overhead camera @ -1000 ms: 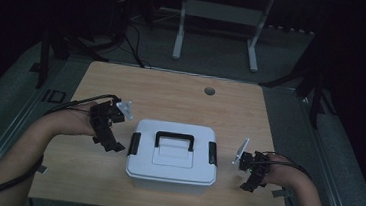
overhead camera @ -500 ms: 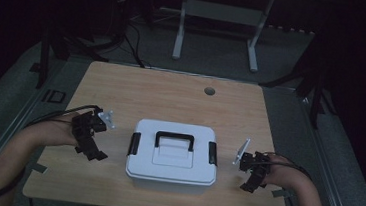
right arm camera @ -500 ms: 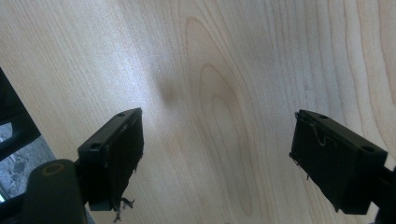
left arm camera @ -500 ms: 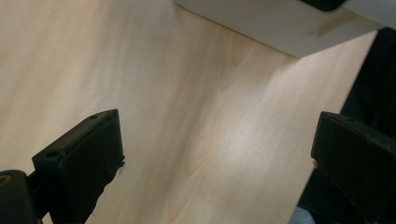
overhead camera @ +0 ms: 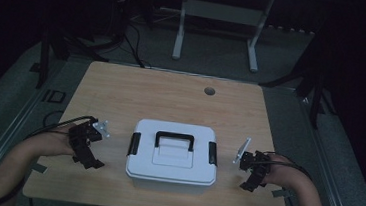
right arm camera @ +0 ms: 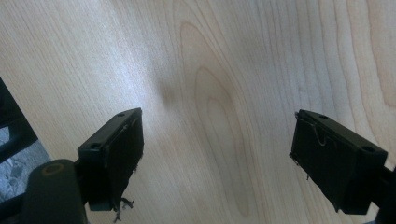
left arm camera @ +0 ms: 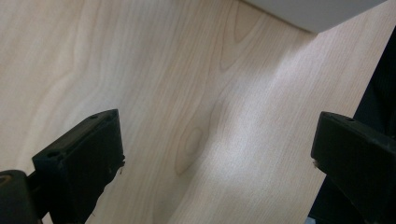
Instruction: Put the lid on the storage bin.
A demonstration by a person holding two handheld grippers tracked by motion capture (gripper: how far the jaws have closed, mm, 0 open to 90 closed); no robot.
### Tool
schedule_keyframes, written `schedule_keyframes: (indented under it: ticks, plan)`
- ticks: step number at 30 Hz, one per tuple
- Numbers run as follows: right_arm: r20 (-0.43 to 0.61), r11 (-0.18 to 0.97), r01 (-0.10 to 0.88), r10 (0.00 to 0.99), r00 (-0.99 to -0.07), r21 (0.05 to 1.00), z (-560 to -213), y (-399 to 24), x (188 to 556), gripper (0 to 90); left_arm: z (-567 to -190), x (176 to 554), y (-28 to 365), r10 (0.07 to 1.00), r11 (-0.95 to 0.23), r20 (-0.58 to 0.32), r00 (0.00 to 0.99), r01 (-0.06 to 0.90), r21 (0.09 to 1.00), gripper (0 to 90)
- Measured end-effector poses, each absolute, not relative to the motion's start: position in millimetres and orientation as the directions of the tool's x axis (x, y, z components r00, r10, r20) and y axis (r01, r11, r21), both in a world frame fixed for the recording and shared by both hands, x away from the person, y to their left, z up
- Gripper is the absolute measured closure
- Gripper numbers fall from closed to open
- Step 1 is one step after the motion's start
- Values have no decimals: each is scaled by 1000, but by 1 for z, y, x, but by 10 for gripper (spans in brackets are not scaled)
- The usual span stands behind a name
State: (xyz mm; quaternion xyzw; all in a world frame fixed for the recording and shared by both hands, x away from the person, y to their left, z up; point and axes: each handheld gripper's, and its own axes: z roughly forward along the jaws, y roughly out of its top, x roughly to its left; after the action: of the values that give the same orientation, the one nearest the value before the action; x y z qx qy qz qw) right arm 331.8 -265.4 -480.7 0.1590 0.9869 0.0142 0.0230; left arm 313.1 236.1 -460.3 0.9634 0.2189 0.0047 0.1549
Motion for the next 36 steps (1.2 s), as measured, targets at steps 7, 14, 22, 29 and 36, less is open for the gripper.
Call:
schedule_keyframes:
  ticks: [7,14,22,29,36]
  plan:
    - [-38,945,325,327,-944,38,-484,-268,330,165,-482,305,244,434,-846,-99,895,443,295,19]
    - [-49,940,338,340,-939,56,-485,-270,330,165,-494,301,253,460,-822,-104,882,467,327,19]
    - [-49,936,347,349,-936,55,-488,-276,329,165,-511,298,259,476,-823,-111,872,487,293,19]
    - [-56,932,356,360,-931,68,-489,-280,329,165,-517,294,267,488,-809,-113,866,497,315,19]
    - [-56,928,362,367,-928,88,-493,-281,329,165,-522,289,275,503,-803,-104,858,509,310,19]
